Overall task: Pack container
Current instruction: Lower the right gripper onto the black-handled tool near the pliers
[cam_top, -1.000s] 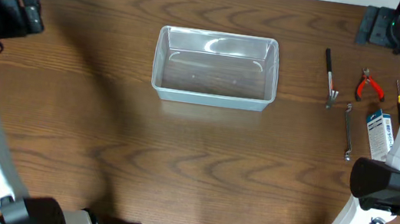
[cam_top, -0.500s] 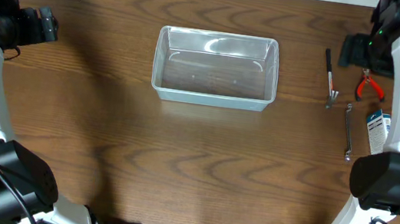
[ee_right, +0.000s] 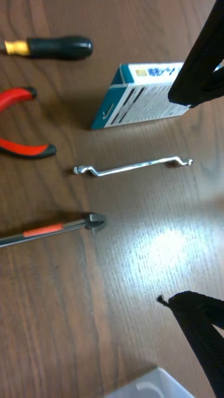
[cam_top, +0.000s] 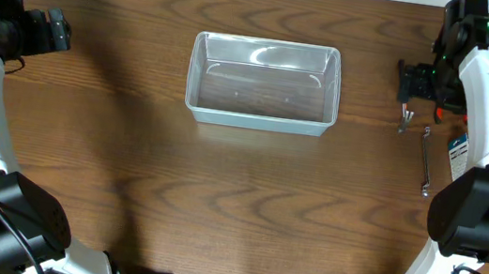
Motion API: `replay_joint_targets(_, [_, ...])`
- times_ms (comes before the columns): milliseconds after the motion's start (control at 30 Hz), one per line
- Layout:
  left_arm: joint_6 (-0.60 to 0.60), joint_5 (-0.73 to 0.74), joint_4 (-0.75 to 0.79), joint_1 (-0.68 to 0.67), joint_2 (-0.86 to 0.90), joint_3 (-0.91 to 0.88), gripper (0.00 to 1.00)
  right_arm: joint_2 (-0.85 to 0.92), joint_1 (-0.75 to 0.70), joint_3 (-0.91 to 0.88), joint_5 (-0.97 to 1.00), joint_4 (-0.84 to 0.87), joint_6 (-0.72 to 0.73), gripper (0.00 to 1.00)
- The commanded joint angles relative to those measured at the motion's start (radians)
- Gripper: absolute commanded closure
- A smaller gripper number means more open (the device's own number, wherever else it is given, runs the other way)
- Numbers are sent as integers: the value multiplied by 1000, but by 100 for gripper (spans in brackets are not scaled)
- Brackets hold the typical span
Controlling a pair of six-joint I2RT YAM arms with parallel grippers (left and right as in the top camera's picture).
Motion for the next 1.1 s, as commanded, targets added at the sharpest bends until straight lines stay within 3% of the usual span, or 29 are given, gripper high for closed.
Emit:
replay_joint_targets(0, [-6,13,-3,0,0,14,2,5,11,-62,-12,38,-8,4])
replay_joint_targets(167, [-6,13,-3,0,0,14,2,5,11,-162,-26,129,-94,6])
replay_joint_targets(333, [-6,13,-3,0,0,14,2,5,3,-239,-27,207,-141,20])
replay_joint_targets(433, [-6,13,-3,0,0,14,2,5,-7,-277,-58,260,-142,23])
replay_joint_targets(1067, [-6,13,-3,0,0,14,1,5,-46,-381,-111,479,-251,18])
